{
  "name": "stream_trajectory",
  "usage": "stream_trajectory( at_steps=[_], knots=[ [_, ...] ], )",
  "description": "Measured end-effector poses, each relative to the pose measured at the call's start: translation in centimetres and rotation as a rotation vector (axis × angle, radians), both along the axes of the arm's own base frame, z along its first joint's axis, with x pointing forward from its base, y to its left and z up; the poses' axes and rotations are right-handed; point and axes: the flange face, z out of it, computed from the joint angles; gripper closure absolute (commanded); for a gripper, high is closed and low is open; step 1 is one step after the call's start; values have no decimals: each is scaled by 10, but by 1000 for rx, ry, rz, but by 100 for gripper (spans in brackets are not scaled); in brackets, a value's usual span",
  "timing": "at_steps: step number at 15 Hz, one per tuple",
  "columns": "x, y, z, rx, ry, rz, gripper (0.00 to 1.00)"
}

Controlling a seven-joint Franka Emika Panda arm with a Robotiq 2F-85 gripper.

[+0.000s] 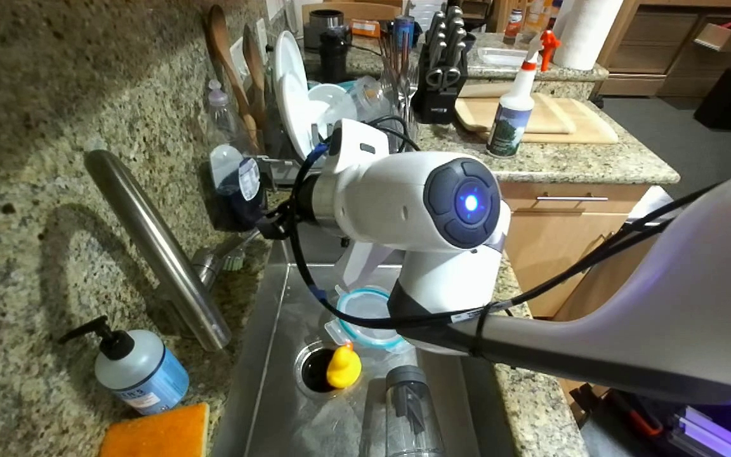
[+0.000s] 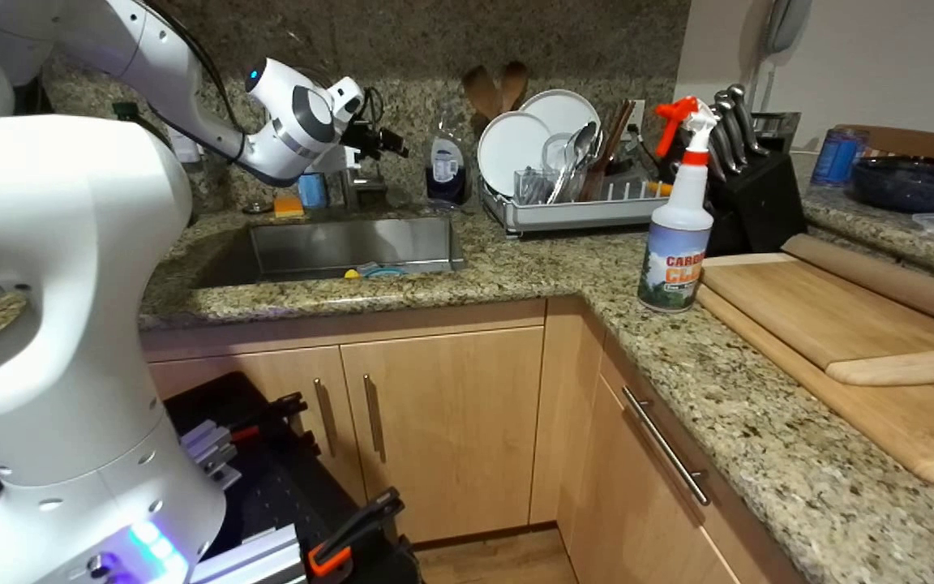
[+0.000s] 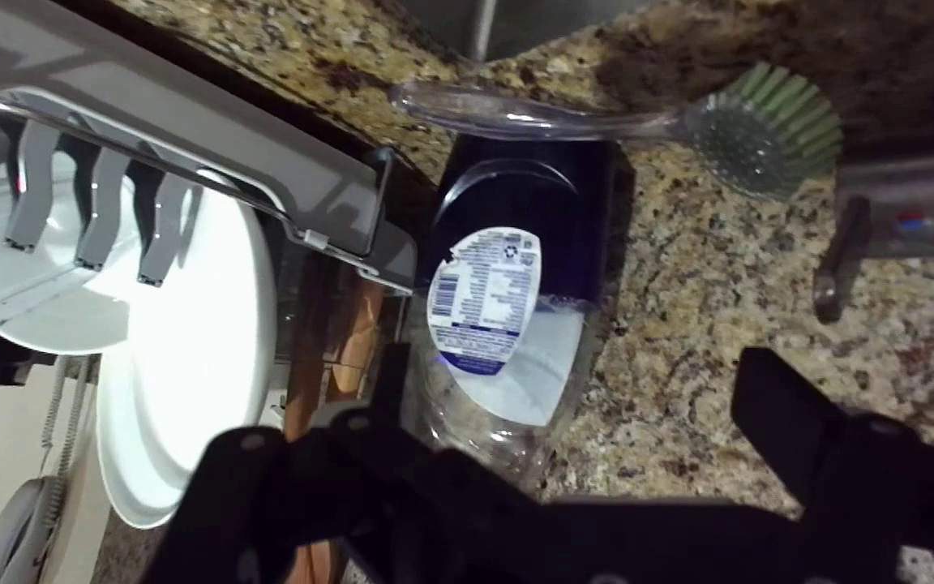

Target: Move the spray bottle to the left, open the faucet

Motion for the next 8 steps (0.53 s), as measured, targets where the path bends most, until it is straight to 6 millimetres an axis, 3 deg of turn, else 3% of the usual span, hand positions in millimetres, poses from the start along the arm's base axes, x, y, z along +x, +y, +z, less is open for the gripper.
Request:
stream_trajectory(
  at_steps=[8],
  knots=[
    [-8,1,-1,286,-40,52,0]
  ],
)
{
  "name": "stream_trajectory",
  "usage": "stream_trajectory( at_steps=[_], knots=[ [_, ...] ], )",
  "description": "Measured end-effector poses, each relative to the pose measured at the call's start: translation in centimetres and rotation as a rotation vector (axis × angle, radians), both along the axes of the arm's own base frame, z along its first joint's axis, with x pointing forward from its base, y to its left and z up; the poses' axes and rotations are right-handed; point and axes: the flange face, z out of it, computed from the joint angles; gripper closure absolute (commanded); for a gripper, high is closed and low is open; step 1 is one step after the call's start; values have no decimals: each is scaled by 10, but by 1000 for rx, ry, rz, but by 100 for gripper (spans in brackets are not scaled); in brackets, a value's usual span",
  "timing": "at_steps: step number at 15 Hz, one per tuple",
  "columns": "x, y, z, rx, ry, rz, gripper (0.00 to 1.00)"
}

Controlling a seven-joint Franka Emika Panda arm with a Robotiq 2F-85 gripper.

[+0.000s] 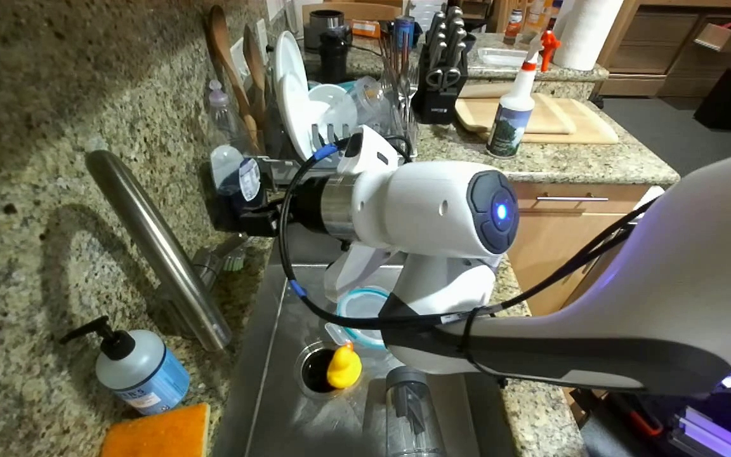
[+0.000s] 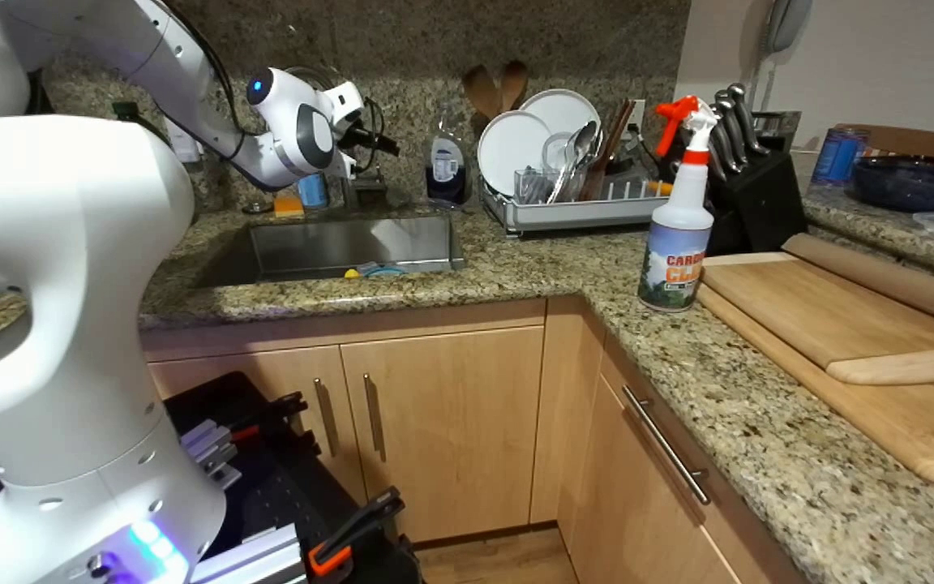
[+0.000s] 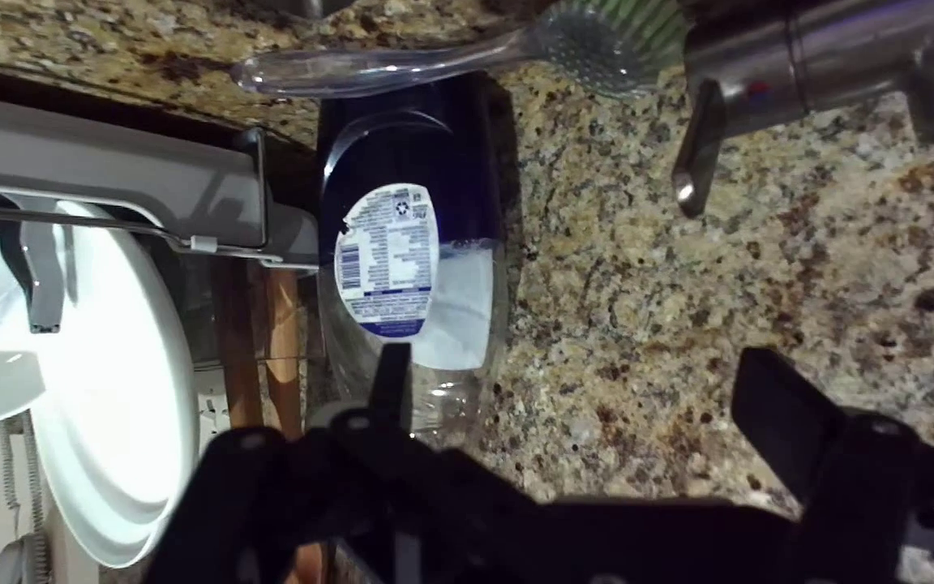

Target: Move the spray bottle to the left, open the faucet

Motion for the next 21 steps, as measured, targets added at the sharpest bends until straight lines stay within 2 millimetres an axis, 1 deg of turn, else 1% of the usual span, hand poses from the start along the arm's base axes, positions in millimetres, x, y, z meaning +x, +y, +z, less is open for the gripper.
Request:
stream_trajectory(
  at_steps=[1,4,5,6,7,8,10,11,12,13,14,15,17,18,19,20,21],
  knots=[
    [-1,0,2,28,0,1,0],
    [-2,8,17,80,19,18,0],
    [-4,9,19,92,34,23,0],
    [-4,6,17,69,72,21,0],
    [-3,-2,14,36,106,0,0],
    [-2,-10,14,9,120,-22,0],
    [-3,-16,15,-13,125,-36,0],
    [-6,-12,14,3,132,-28,0],
    [-11,-3,14,39,150,-8,0],
    [-17,7,20,85,163,19,0],
    [-24,16,31,136,168,45,0],
    [-29,22,48,190,168,66,0],
    [-35,26,85,300,178,77,0],
    [-36,24,102,343,185,72,0],
    [-33,19,113,373,204,52,0],
    [-29,12,118,395,234,24,0],
    [-25,6,118,414,272,-6,0]
  ],
)
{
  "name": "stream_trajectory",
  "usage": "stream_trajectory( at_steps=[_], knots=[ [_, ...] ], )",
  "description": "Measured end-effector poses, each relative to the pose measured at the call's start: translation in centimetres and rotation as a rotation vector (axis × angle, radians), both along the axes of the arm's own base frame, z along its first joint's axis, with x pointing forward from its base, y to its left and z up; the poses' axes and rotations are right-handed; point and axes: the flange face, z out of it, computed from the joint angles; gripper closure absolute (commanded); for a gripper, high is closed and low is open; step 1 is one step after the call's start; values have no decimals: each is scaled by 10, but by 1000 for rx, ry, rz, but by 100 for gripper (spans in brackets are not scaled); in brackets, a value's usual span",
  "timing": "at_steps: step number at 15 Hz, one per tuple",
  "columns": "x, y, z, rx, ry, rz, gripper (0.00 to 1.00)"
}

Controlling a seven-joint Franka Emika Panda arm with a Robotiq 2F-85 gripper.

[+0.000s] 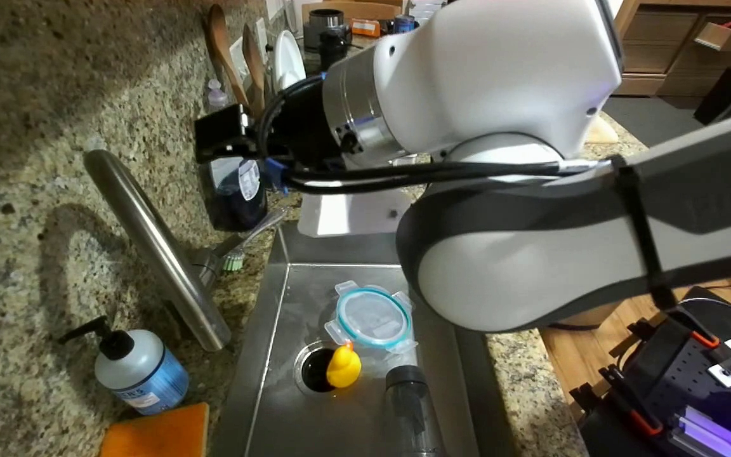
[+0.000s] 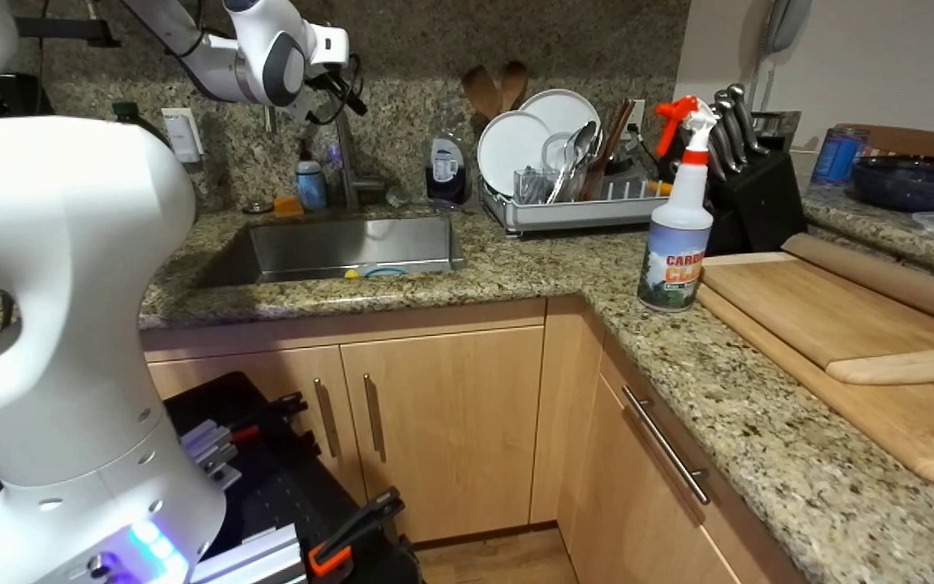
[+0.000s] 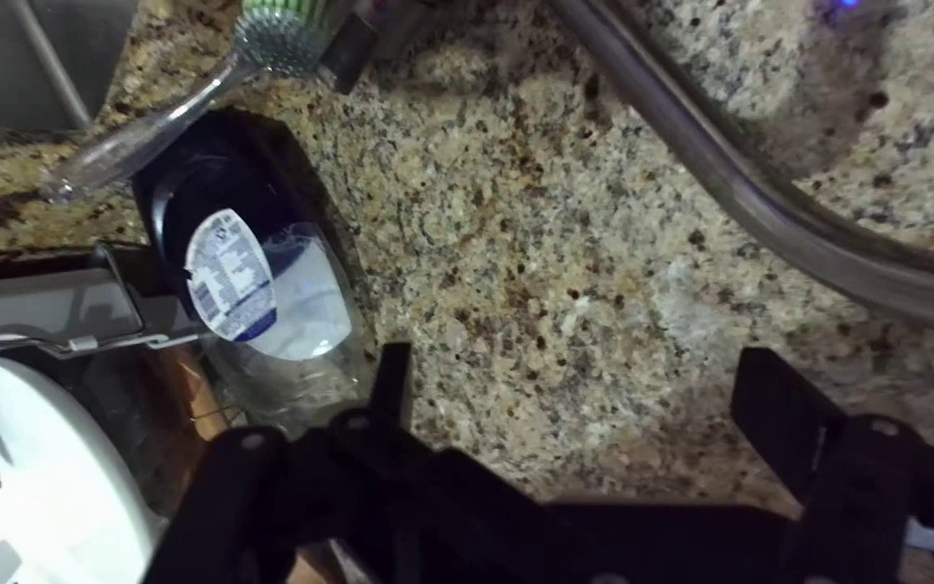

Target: Move the spray bottle to the left, open the faucet

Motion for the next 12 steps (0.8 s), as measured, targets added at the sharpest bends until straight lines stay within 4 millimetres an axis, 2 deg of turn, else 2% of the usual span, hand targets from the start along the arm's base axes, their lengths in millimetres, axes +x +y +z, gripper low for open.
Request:
stream_trajectory(
  at_steps=[2,3,8,12],
  knots=[
    [2,-11,-13,23,84,-35,0],
    [0,-14,-26,27,129,-46,0],
    [-22,-12,-90,-1,373,-47,0],
    [-24,-11,-98,-9,431,-53,0]
  ],
)
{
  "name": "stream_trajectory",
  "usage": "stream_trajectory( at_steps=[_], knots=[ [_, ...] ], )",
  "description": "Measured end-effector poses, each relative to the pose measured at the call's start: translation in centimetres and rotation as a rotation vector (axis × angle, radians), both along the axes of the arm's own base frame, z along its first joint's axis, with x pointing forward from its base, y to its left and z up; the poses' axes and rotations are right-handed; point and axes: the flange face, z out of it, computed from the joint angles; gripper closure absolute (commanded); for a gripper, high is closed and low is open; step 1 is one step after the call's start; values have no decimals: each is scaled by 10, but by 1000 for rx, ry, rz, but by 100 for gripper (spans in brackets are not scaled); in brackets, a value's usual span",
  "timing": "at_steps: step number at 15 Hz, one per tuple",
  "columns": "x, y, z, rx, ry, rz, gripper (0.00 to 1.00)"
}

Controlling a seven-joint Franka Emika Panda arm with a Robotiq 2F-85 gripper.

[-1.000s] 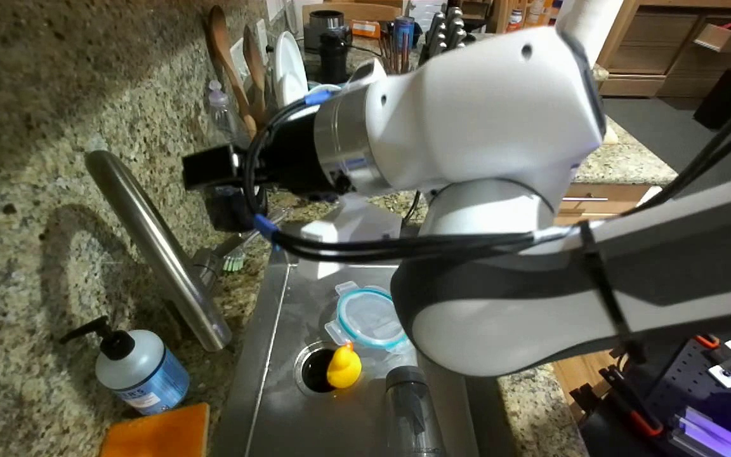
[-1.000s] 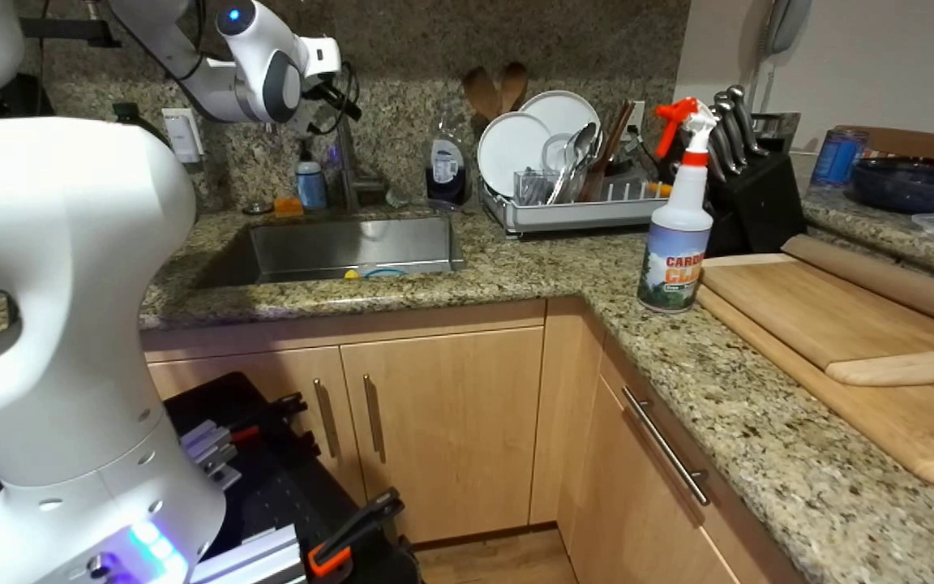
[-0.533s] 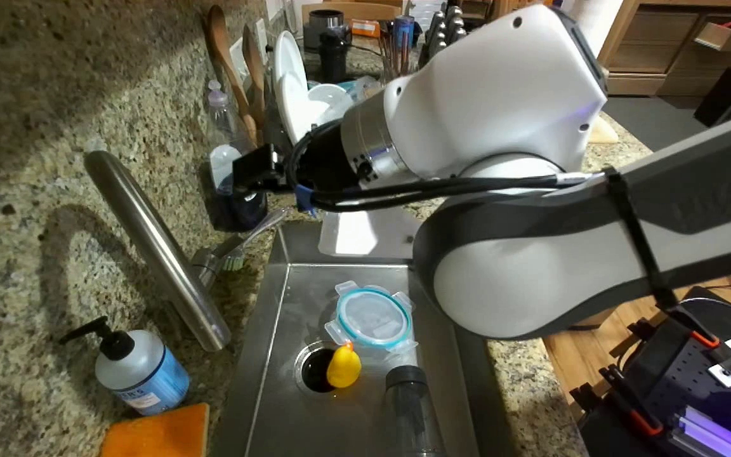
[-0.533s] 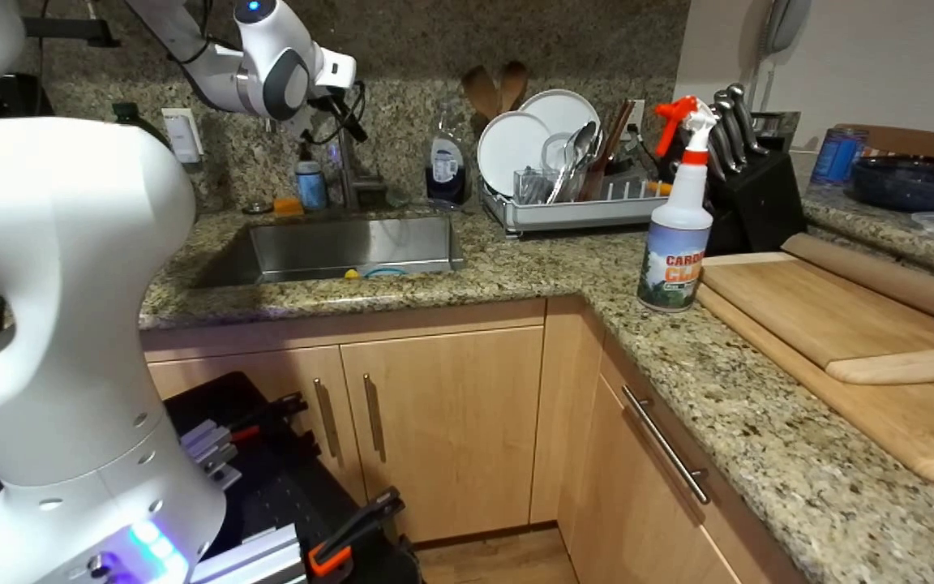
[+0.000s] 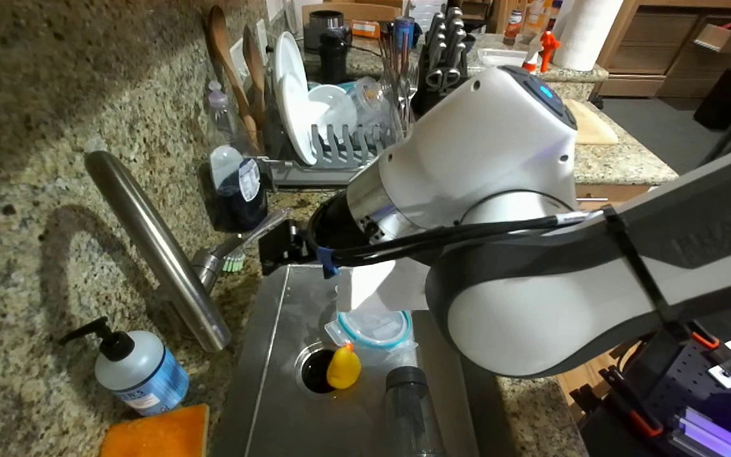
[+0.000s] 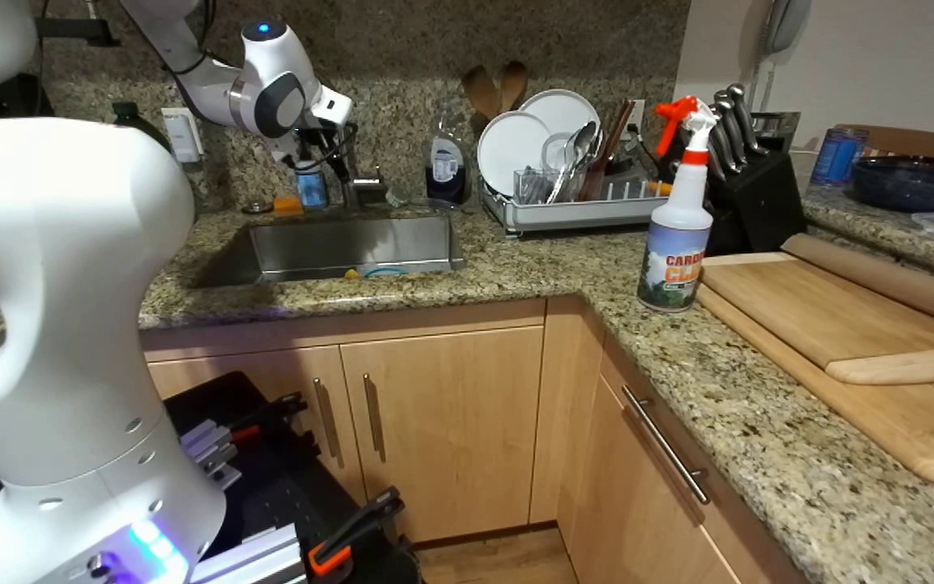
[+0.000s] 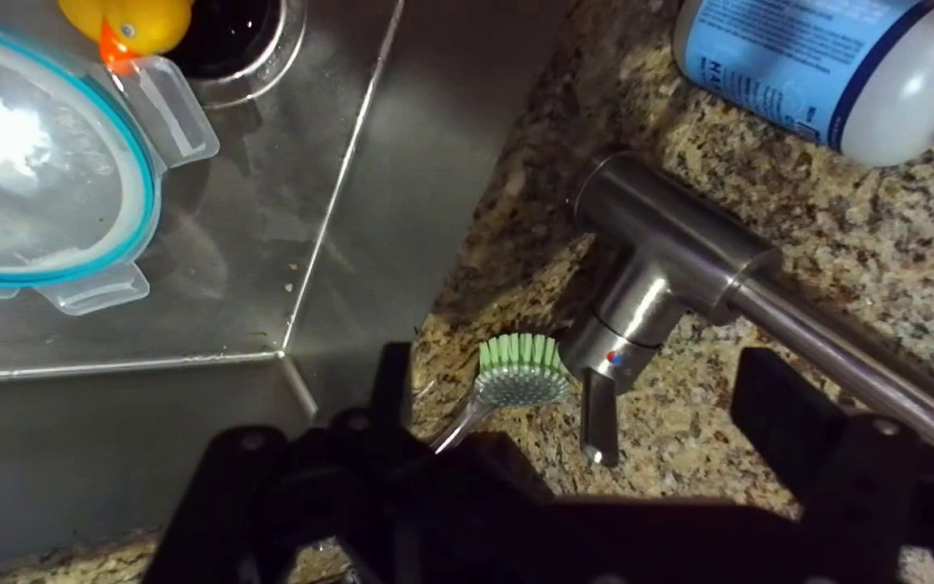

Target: Move the spray bottle to the left, open the faucet

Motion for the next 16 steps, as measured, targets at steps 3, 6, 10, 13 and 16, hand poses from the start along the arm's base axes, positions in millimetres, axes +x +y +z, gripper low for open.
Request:
stream_trajectory(
  at_steps=[3,6,10,13,16],
  knots=[
    [-9,5,-11,-11,153,-52,0],
    [-10,3,-6,-99,258,-161,0],
    [1,-4,23,-339,278,-266,0],
    [18,-18,26,-522,264,-238,0],
    [40,-35,15,-635,224,-118,0]
  ],
)
